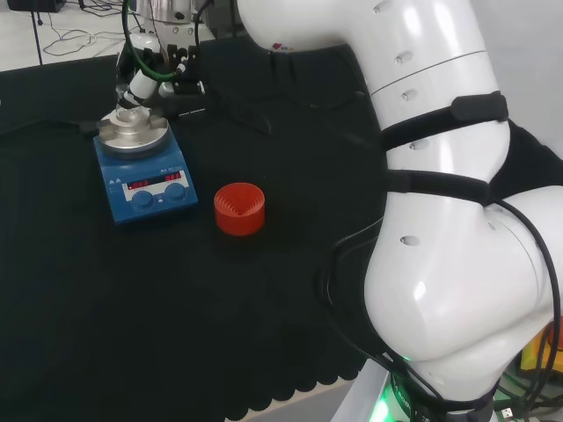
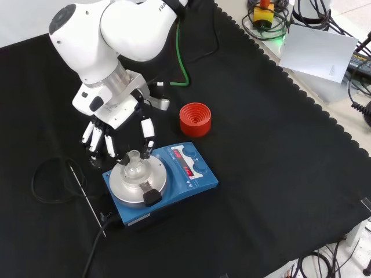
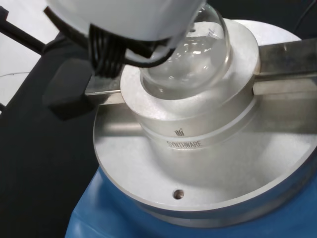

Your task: Place the round-bottom flask on the heater.

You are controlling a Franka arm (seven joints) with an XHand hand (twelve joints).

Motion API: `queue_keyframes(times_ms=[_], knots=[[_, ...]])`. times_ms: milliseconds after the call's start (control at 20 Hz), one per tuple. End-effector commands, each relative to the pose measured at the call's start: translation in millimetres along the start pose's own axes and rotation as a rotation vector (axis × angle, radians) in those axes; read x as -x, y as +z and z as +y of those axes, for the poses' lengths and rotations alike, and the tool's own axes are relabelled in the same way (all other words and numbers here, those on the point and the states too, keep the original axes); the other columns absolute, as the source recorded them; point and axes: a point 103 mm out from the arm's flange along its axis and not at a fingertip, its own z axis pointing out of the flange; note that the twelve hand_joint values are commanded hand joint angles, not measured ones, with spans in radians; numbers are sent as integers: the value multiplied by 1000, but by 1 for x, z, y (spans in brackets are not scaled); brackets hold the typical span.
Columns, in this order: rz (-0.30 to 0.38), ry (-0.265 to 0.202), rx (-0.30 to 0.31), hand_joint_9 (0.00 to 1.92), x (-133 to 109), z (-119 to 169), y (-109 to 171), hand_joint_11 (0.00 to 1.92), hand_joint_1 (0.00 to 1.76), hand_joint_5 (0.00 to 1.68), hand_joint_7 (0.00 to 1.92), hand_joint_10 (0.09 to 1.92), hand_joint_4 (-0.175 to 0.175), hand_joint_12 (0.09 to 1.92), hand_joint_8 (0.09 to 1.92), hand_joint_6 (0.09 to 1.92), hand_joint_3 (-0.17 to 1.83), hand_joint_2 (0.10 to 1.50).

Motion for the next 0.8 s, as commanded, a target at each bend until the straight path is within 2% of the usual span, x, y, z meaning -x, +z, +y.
queue_keyframes(times_ms=[50,250,350,400,450,650,800], knots=[[5,10,-12,684,4,1,4,363,1115,1207,427,587,171,1339,683,850,795,616],[25,11,-25,649,7,-1,4,356,1080,1130,383,610,174,1343,702,870,548,770],[31,6,-29,613,7,-2,3,331,1020,980,346,628,42,1346,704,837,587,712],[33,2,-26,595,7,-3,2,314,995,882,328,637,4,1353,705,839,630,671],[36,-3,-25,574,7,-5,1,295,976,769,307,646,-15,1360,705,842,660,637],[37,-19,-18,521,5,-13,-2,244,919,450,256,670,-27,1379,707,735,669,573],[27,-19,-6,491,2,-24,-7,215,886,378,233,688,-25,1388,710,615,632,562]])
